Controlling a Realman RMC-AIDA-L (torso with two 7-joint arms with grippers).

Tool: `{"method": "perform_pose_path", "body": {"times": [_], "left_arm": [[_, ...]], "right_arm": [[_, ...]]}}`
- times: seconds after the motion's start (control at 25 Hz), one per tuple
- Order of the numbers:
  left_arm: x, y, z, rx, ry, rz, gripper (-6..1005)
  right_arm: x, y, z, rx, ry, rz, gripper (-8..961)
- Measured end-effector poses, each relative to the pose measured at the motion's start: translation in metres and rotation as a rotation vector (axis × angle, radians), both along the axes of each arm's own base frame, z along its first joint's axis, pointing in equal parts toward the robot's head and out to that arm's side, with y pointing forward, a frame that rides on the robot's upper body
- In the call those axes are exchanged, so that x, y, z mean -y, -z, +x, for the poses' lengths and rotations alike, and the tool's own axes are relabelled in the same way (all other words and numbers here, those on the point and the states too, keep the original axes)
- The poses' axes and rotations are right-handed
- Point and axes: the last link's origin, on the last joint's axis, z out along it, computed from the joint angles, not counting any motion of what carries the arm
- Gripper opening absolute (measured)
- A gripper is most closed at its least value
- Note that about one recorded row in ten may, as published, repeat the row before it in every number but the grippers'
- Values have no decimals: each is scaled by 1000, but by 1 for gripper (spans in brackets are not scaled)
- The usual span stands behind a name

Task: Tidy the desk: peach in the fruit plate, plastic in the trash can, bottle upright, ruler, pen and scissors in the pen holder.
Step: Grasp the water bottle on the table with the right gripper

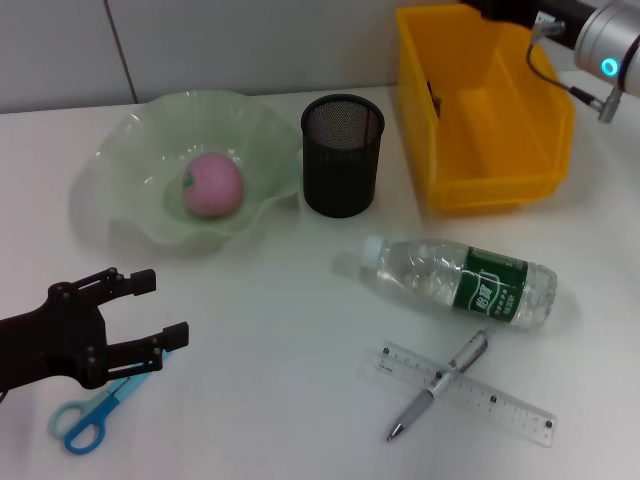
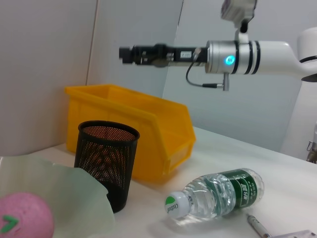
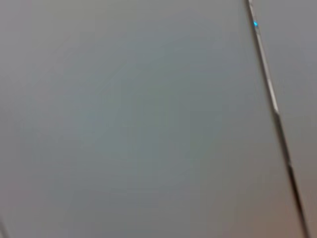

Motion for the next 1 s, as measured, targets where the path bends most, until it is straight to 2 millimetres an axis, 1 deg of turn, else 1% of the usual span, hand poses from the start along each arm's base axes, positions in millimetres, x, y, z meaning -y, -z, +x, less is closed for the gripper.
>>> {"method": "perform_pose_path", "body": {"times": [0.04, 0.08, 0.12, 0.16, 0.24, 0.28, 0.32, 0.44, 0.48, 0.52, 0.64, 0.68, 0.72, 0.84, 0.96, 1.0], "left_arm": [[0, 0, 0, 0, 0, 0, 846], [0, 0, 0, 0, 0, 0, 846], [0, 0, 0, 0, 0, 0, 846], [0, 0, 0, 0, 0, 0, 846], [0, 0, 0, 1, 0, 0, 846], [0, -1, 0, 2, 0, 1, 846], [0, -1, 0, 2, 0, 1, 846], [-1, -2, 0, 1, -1, 2, 846], [0, -2, 0, 1, -2, 2, 846], [0, -2, 0, 1, -2, 2, 846], [-1, -2, -1, 0, -3, 3, 846], [-1, -2, -1, 0, -3, 3, 846], [-1, -2, -1, 0, -3, 3, 846], [-1, -2, 0, 0, -2, 4, 846], [-1, -3, -1, -1, -4, 9, 846], [-1, -3, -1, -1, -4, 9, 846]], "right_arm": [[1, -3, -2, -22, -18, -4, 633], [5, -10, -7, -65, -61, -15, 636], [5, -10, -7, -65, -61, -15, 639], [11, -18, -16, -98, -124, -27, 642], [14, -21, -20, -110, -154, -35, 647], [19, -29, -28, -133, -204, -51, 650], [19, -29, -28, -133, -204, -51, 661], [29, -43, -39, -158, -272, -80, 695], [34, -52, -46, -172, -317, -97, 706], [34, -52, -46, -172, -317, -97, 717], [41, -65, -55, -179, -372, -132, 751], [44, -71, -62, -160, -405, -180, 762], [44, -71, -62, -160, -405, -180, 773], [48, -79, -76, -98, -442, -284, 782], [50, -81, -91, 15, -443, -414, 780], [50, -80, -96, 75, -436, -462, 780]]}}
